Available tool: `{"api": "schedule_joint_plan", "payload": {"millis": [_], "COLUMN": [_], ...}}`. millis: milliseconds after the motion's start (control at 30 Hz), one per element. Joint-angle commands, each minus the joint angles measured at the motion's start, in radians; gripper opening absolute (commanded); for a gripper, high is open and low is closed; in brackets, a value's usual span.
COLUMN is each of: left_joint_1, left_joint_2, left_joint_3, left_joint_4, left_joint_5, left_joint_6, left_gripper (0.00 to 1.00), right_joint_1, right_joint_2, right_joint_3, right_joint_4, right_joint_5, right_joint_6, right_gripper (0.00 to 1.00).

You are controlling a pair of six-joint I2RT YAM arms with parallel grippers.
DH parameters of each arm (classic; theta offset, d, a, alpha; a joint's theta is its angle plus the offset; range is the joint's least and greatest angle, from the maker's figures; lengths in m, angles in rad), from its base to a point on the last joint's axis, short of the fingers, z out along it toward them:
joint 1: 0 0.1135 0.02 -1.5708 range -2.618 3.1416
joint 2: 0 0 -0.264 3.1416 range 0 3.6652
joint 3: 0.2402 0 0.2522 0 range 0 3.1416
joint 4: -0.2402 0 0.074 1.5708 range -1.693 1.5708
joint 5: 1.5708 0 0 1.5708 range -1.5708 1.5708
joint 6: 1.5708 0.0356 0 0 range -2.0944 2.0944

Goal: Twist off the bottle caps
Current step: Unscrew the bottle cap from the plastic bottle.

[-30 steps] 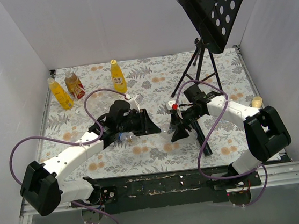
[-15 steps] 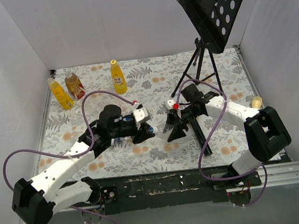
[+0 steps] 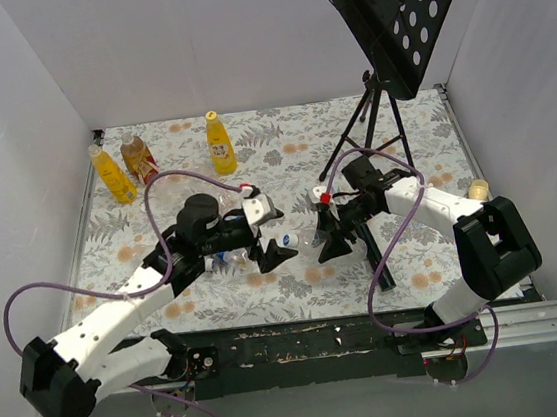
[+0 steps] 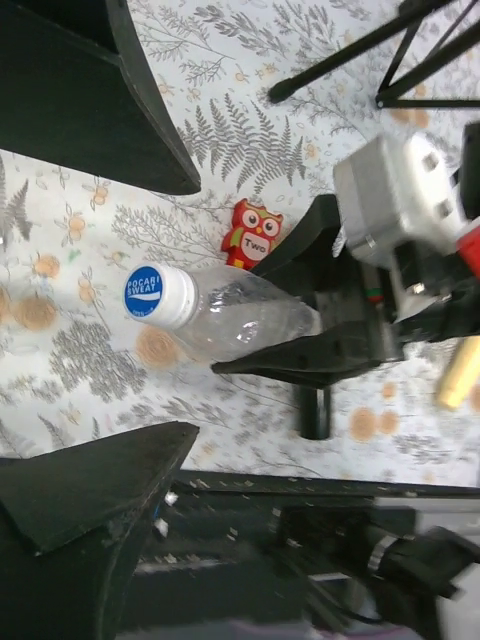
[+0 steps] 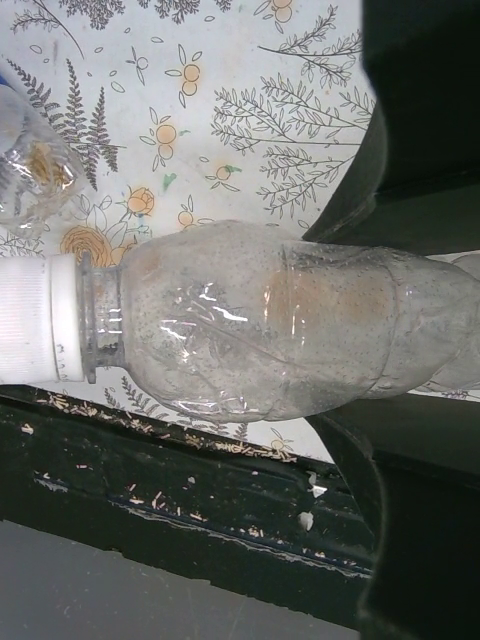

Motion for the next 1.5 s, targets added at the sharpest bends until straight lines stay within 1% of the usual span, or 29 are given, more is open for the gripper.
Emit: {"api": "schedule_joint_plan", "payload": {"millis": [0,100,200,267,300,400,467,600,667,767,833,900,933,967,1033,1067,1167,1267,1367,1467], "left_joint_1": [0.001,0.007,0.019,0.019,0.019,0.019,0.019,0.019,0.019,0.019,0.019,0.019,0.02,0.019,0.019,0.019,0.019,0.02,0.017,0.017], "left_joint_2": [-0.123,-0.105,-0.047,0.011,0.03,0.05,0.055,0.078,0.082,0.091,0.101,0.111,0.117,0.121,0.121,0.122,0.108,0.076,0.032,-0.025], "left_joint_3": [-0.04,-0.027,-0.017,-0.001,0.004,0.007,0.012,0.027,0.032,0.036,0.038,0.036,0.035,0.032,0.021,0.013,-0.008,-0.007,-0.008,-0.042], "left_joint_4": [0.097,-0.01,-0.099,-0.141,-0.149,-0.132,-0.123,-0.124,-0.121,-0.112,-0.107,-0.097,-0.089,-0.08,-0.04,-0.02,0.035,0.038,0.003,0.003], "left_joint_5": [-0.195,-0.321,-0.347,-0.333,-0.323,-0.31,-0.318,-0.301,-0.299,-0.287,-0.272,-0.243,-0.232,-0.215,-0.166,-0.146,-0.057,0.039,0.136,0.156], "left_joint_6": [-0.448,-0.721,-0.992,-1.117,-1.148,-1.168,-1.162,-1.15,-1.147,-1.144,-1.141,-1.131,-1.124,-1.11,-1.07,-1.04,-0.863,-0.623,-0.316,-0.066], "left_gripper": [0.98,0.98,0.98,0.98,0.95,0.8,0.74,0.73,0.7,0.59,0.51,0.45,0.4,0.32,0.1,0.01,0.0,0.0,0.0,0.0], "right_joint_1": [0.005,0.005,0.006,0.005,0.005,0.005,0.005,0.005,0.006,0.005,0.005,0.005,0.006,0.005,0.005,0.005,0.005,0.006,0.012,0.014], "right_joint_2": [-0.003,-0.002,0.001,0.001,0.001,0.0,-0.002,-0.005,-0.005,-0.002,-0.002,-0.002,-0.002,0.0,-0.002,-0.002,-0.009,-0.017,-0.009,-0.005], "right_joint_3": [0.005,0.005,0.006,0.005,0.005,0.003,0.003,0.002,0.003,0.003,0.005,0.005,0.005,0.003,0.006,0.005,0.006,0.006,0.006,0.005], "right_joint_4": [-0.025,-0.025,-0.025,-0.025,-0.024,-0.024,-0.025,-0.022,-0.024,-0.024,-0.024,-0.024,-0.024,-0.024,-0.027,-0.027,-0.03,-0.03,-0.03,-0.03], "right_joint_5": [0.003,0.0,-0.003,-0.004,-0.002,-0.004,-0.005,-0.002,-0.002,-0.002,-0.004,-0.002,-0.002,-0.002,-0.002,0.0,-0.003,-0.014,-0.016,-0.007], "right_joint_6": [0.011,0.011,0.012,0.014,0.012,0.014,0.014,0.014,0.015,0.015,0.014,0.014,0.014,0.015,0.015,0.015,0.012,0.012,0.012,0.009], "right_gripper": [0.09,0.08,0.09,0.09,0.08,0.08,0.09,0.09,0.09,0.09,0.09,0.09,0.09,0.09,0.09,0.09,0.09,0.09,0.09,0.08]}}
